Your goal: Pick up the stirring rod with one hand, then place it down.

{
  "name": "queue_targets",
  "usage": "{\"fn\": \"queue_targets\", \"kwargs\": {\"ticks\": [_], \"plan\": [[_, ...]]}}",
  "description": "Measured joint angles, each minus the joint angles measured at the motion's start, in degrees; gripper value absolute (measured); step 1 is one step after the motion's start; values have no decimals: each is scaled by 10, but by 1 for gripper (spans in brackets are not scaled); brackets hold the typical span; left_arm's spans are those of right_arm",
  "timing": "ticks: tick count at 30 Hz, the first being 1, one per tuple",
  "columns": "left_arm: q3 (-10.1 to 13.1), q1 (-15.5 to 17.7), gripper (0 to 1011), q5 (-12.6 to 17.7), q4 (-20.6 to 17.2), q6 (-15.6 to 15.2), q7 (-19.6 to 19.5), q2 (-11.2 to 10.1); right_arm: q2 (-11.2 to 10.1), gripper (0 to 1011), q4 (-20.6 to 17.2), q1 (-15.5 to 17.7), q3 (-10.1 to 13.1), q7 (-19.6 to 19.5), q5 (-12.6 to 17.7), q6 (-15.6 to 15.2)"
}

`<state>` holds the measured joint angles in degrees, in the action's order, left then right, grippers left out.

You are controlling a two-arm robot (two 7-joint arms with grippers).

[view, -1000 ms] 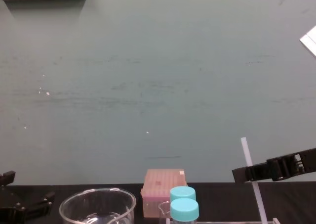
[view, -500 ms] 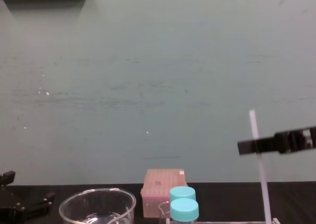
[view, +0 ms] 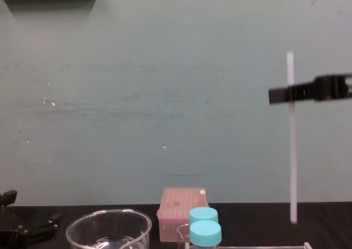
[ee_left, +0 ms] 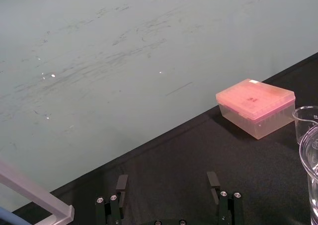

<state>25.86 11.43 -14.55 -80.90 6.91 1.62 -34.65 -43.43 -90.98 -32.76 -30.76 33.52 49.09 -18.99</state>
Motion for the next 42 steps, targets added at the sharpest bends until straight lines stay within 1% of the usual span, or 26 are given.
{"fn": "queue_targets", "kwargs": {"ticks": [5,9,12,15,18,22,26,42], "plan": [[0,0,1005,0,0,0,0,0,8,68,0,-5,9,-16,-1,18],[0,0,1005,0,0,0,0,0,20,67,11,-9,12,-28,-7,30],[0,0,1005,0,0,0,0,0,35,68,26,-17,10,-37,-20,40],[0,0,1005,0,0,0,0,0,44,67,35,-22,8,-41,-29,43],[0,0,1005,0,0,0,0,0,57,68,46,-29,5,-46,-45,49],[0,0,1005,0,0,0,0,0,67,68,54,-33,3,-49,-58,50],[0,0,1005,0,0,0,0,0,72,67,58,-33,3,-51,-69,51],[0,0,1005,0,0,0,0,0,70,67,56,-33,3,-51,-66,51]]}}
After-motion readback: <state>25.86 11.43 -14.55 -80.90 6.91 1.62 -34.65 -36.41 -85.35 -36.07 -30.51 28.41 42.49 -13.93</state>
